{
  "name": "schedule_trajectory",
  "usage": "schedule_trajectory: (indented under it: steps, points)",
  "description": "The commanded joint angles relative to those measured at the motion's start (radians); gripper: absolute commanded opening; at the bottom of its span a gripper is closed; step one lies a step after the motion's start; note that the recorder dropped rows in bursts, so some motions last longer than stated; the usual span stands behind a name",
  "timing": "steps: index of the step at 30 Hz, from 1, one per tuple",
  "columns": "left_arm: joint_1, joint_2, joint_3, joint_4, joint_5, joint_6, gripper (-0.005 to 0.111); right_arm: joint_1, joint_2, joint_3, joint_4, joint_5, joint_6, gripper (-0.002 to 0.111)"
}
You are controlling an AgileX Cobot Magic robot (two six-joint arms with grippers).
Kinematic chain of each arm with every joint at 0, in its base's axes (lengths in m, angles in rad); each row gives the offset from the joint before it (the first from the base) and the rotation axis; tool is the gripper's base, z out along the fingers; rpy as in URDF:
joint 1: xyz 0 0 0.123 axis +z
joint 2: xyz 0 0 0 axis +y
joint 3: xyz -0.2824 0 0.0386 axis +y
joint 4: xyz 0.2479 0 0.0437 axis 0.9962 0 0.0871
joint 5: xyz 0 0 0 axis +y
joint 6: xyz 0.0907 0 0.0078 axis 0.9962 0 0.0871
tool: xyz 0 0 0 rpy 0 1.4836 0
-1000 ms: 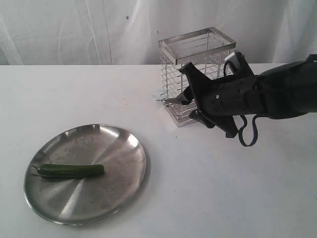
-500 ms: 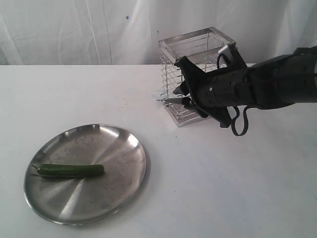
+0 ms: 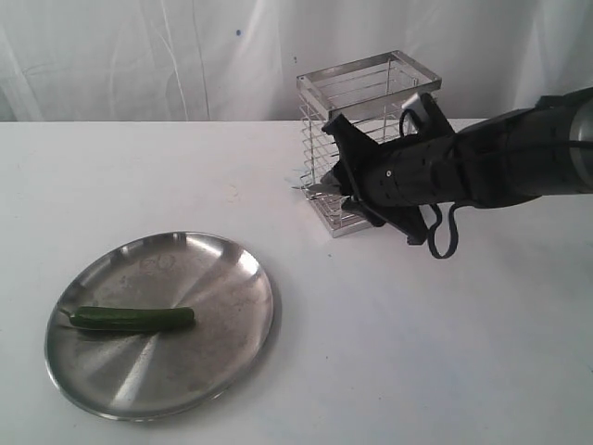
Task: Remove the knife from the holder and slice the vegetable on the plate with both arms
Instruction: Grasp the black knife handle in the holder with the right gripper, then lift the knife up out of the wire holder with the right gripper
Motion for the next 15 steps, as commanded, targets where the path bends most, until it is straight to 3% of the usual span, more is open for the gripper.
schedule_trajectory:
  steps: [1, 7, 9, 15]
  points:
    - [0.004, -0.005, 0.003, -0.002, -0.004, -0.004, 0.000, 0.001, 0.001, -0.005, -0.001, 0.004, -0.012, 0.034]
    - [0.004, -0.005, 0.003, -0.002, -0.004, -0.004, 0.000, 0.001, 0.001, -0.006, -0.007, 0.004, -0.017, 0.013]
    - [0.004, -0.005, 0.003, -0.002, -0.004, -0.004, 0.000, 0.001, 0.001, -0.016, -0.007, 0.006, -0.102, 0.008]
    - [0.004, -0.005, 0.003, -0.002, -0.004, -0.004, 0.000, 0.001, -0.010, -0.050, -0.014, 0.002, -0.339, 0.007]
